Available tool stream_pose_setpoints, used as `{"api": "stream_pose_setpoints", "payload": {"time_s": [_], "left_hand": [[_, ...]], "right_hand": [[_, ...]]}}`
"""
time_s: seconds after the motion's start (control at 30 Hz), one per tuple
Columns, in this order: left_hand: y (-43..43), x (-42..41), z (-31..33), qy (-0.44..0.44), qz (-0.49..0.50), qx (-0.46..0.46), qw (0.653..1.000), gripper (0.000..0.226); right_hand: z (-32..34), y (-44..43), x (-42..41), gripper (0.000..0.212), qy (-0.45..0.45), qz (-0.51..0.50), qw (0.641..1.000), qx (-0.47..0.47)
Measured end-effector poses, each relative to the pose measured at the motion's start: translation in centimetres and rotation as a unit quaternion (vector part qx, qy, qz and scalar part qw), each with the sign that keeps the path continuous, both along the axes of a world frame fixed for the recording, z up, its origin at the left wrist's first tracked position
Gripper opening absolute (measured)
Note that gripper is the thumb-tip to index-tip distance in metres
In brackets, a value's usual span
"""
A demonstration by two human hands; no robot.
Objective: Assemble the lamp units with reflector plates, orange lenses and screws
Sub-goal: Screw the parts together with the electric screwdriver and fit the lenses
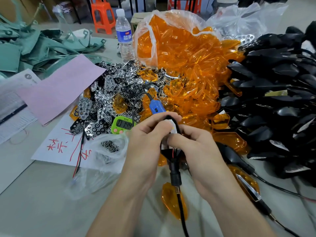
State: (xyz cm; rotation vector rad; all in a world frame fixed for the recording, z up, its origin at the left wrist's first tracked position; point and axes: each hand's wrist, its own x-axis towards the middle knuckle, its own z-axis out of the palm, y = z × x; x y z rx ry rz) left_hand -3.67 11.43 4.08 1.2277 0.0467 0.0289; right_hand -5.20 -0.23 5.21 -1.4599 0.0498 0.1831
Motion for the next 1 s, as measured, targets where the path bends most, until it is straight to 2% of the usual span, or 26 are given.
{"api": "stream_pose_setpoints", "payload": {"time_s": [0.07,0.13,0.17,0.23,0.3,0.33,0.37,0.43,0.5,0.77,1.0], "left_hand": [[0.3,-0.1,0.5,0.013,-0.013,0.034,0.999,0.022],[0.6,-0.4,1.2,0.041,-0.032,0.043,0.998,0.023],[0.6,-0.5,1.4,0.05,-0.035,0.044,0.997,0.025],[0.8,-0.6,1.6,0.052,-0.03,0.07,0.996,0.026],[1.1,-0.6,1.5,0.044,-0.035,0.093,0.994,0.026],[1.2,-0.6,1.5,0.038,-0.04,0.099,0.994,0.026],[1.3,-0.7,1.5,0.031,-0.045,0.106,0.993,0.025],[1.2,-0.9,1.6,0.015,-0.043,0.123,0.991,0.021],[1.1,-1.1,1.8,-0.002,-0.028,0.14,0.99,0.02],[1.1,-1.0,2.8,-0.036,0.015,0.197,0.98,0.019],[1.4,-1.1,2.6,-0.087,0.008,0.242,0.966,0.023]], "right_hand": [[-0.3,-0.3,-0.5,0.028,0.067,0.041,0.991,0.11],[-0.1,-0.6,-1.1,0.037,0.141,0.101,0.956,0.236],[0.0,-0.7,-1.1,0.039,0.165,0.133,0.941,0.265],[-0.4,-0.7,-0.4,0.039,0.205,0.161,0.934,0.245],[-0.8,-1.0,-0.5,0.039,0.199,0.159,0.957,0.14],[-1.0,-1.3,-0.5,0.038,0.196,0.155,0.961,0.117],[-1.0,-1.4,-0.8,0.035,0.184,0.162,0.961,0.129],[-0.8,-1.7,-1.5,0.028,0.142,0.193,0.945,0.222],[-0.9,-2.5,-2.5,0.029,0.116,0.214,0.939,0.241],[-0.6,-1.6,-2.9,0.022,0.07,0.095,0.972,0.204],[-0.4,-1.9,-3.0,0.025,0.02,0.066,0.994,0.08]]}}
